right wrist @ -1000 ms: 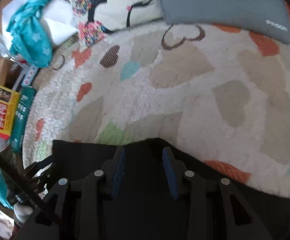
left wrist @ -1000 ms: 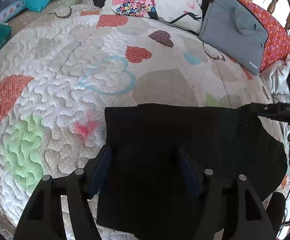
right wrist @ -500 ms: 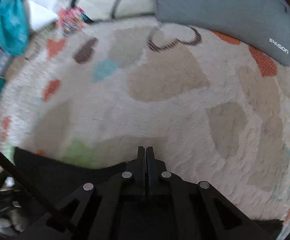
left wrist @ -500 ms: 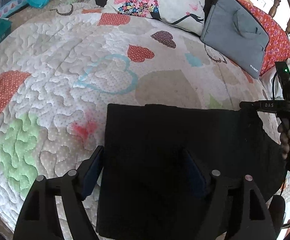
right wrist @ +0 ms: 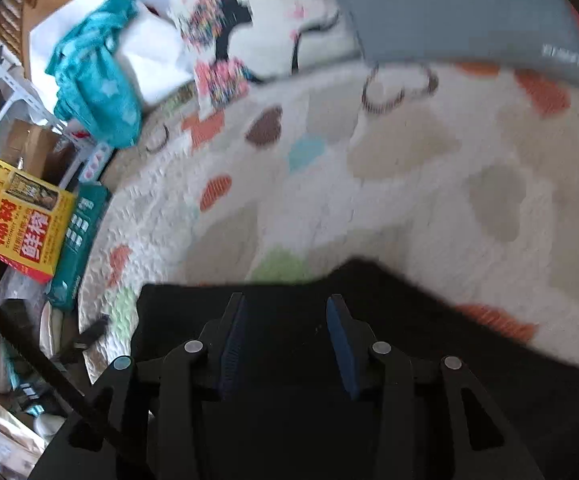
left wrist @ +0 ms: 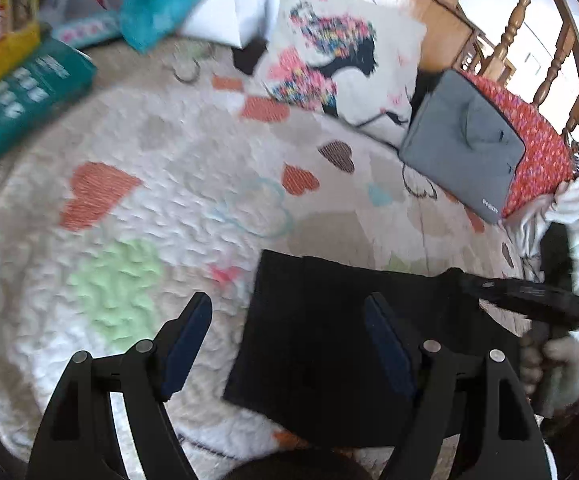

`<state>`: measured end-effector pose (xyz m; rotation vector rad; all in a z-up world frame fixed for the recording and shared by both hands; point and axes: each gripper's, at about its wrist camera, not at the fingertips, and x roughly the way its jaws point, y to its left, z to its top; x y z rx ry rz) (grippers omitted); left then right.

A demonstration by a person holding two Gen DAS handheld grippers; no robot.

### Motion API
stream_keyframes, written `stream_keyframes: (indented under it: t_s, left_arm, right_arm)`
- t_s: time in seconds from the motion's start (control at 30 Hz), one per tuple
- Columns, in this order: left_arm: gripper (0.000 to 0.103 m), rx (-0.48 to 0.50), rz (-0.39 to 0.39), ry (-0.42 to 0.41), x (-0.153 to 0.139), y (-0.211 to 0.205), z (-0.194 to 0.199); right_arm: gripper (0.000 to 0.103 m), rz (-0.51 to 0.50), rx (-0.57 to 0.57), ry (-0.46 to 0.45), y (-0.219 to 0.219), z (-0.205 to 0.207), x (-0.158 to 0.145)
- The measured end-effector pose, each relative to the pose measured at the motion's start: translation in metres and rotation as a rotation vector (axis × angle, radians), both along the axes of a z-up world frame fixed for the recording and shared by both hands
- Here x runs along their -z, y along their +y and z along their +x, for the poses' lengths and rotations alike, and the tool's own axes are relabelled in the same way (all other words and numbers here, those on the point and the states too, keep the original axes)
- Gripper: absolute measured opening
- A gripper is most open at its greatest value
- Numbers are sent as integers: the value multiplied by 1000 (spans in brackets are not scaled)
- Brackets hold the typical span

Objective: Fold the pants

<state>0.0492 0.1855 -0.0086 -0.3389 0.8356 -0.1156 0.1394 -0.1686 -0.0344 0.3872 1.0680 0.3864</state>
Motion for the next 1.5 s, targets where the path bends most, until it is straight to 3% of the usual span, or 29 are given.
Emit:
stream_keyframes:
  t_s: [0.1, 0.13, 0.23, 0.33, 0.4, 0.5, 0.53, 0.57, 0.6, 0.67, 0.73, 0.83, 0.9, 1.0, 1.3, 1.5]
  left_arm:
    - [78, -32, 2, 0, -7, 10, -14]
    - [78, -48, 2, 1, -9, 15, -20]
    - [78, -82, 1, 8, -11, 24, -28]
    - [78, -99, -5, 17, -9, 28, -32]
    - [77, -102, -16, 25, -7, 25, -33]
    - [78, -71, -32, 12, -12, 13, -35]
    - [78, -47, -23, -1, -16, 4, -36]
    - [77, -29, -11, -11, -19, -3, -37]
    - [78, -7, 5, -22, -23, -12, -37]
    - [78, 46, 37, -45, -31, -32, -38]
    - [78, 102, 61, -59, -36, -52, -39]
    - [78, 208, 85, -58, -39, -88, -39]
    - [78, 267, 82, -48, -40, -109, -37]
    - [77, 370, 70, -30, -42, -151, -28]
    - [77, 724, 135, 13, -46, -322, -12]
    - [77, 910, 166, 72, -27, -434, -3]
  right_arm:
    - [44, -74, 92, 38, -10, 24, 28]
    - [39, -79, 120, 30, -15, 28, 30]
    - [40, -88, 206, 7, -33, 26, 16]
    - [41, -63, 207, -61, -47, 2, -13]
    - [49, -86, 210, -144, -53, -29, -39]
    - [82, -133, 276, -290, -75, -93, -73]
    - [96, -109, 307, -328, -87, -115, -79]
    - [103, -45, 347, -346, -105, -137, -80]
    - [103, 62, 374, -307, -126, -153, -74]
    - [100, 373, 372, -98, -165, -172, -39]
    - [91, 574, 457, -20, -200, -211, -5]
    - [90, 540, 586, -34, -231, -264, 12]
    - [90, 601, 646, -34, -251, -293, 25]
    - [89, 604, 691, -27, -268, -318, 37]
    - [82, 499, 631, -40, -265, -316, 54]
    - [82, 492, 554, 1, -253, -295, 70]
